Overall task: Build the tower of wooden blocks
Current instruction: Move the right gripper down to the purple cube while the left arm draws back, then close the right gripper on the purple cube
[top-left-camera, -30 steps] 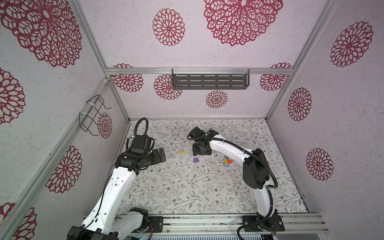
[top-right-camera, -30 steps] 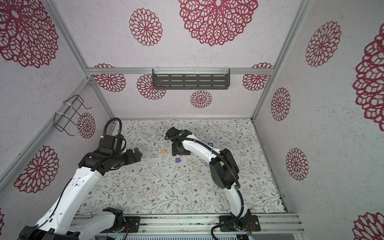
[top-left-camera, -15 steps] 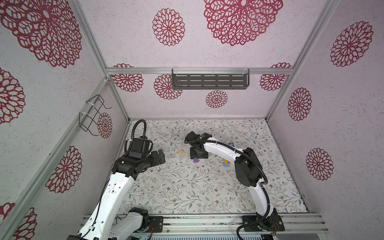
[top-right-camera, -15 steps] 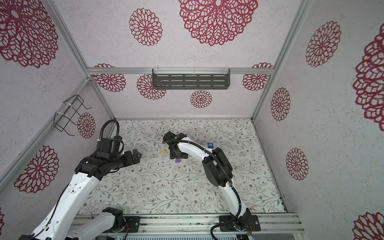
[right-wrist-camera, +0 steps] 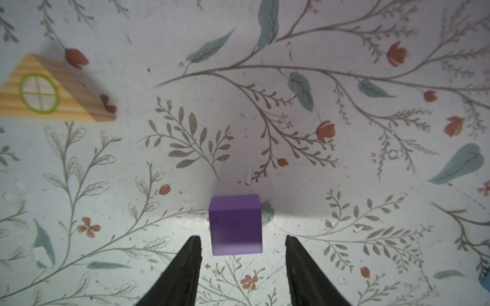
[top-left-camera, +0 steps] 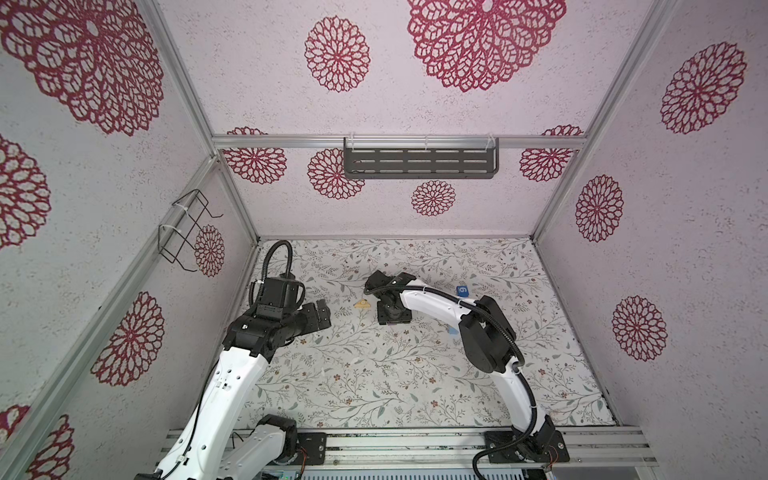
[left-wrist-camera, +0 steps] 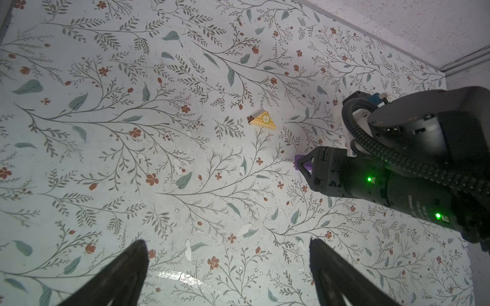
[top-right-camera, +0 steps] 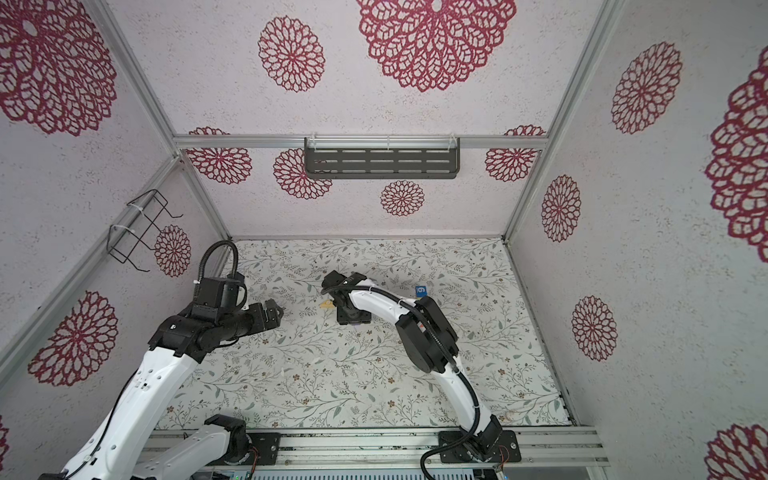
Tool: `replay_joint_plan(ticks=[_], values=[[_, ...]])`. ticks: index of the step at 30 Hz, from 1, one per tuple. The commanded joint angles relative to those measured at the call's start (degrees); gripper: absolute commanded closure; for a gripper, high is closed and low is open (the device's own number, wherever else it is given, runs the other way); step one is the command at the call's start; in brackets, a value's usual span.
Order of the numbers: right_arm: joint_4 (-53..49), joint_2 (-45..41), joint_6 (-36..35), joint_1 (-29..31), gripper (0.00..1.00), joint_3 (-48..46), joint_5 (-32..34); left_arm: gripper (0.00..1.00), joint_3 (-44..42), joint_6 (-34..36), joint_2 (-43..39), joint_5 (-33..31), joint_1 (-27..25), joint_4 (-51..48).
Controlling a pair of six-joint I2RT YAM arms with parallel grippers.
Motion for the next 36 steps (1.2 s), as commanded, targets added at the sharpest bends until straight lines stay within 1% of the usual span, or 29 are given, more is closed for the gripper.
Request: replay_joint_plan(ticks=[1,19,23,32,36], values=[[-0.77,0.46,0.47,0.09,0.47,2.01,0.58,0.03,-0.4,0.47,-0.22,0.37,-0.1,0.56],[-0.48,1.64,-0.85,-0.1,0.6,2.18,0.53,0.03,0.17,0.69,0.58,0.47,-0.1,-0.2],[-0.85,1.99,-1.29,-0.08,0.64,2.53,0.7,0.03,0.31,0.72,0.73,0.39,-0.09,-0.31],[-1.4,1.32,-1.8,-0.12,0.71,2.73,0.72,0.03,0.32,0.81,0.93,0.05,-0.1,-0.43],[-3.67,1.01,-3.9,-0.15,0.73,4.9,-0.17,0.03,0.48,1.15,1.17,0.34,-0.1,-0.46]])
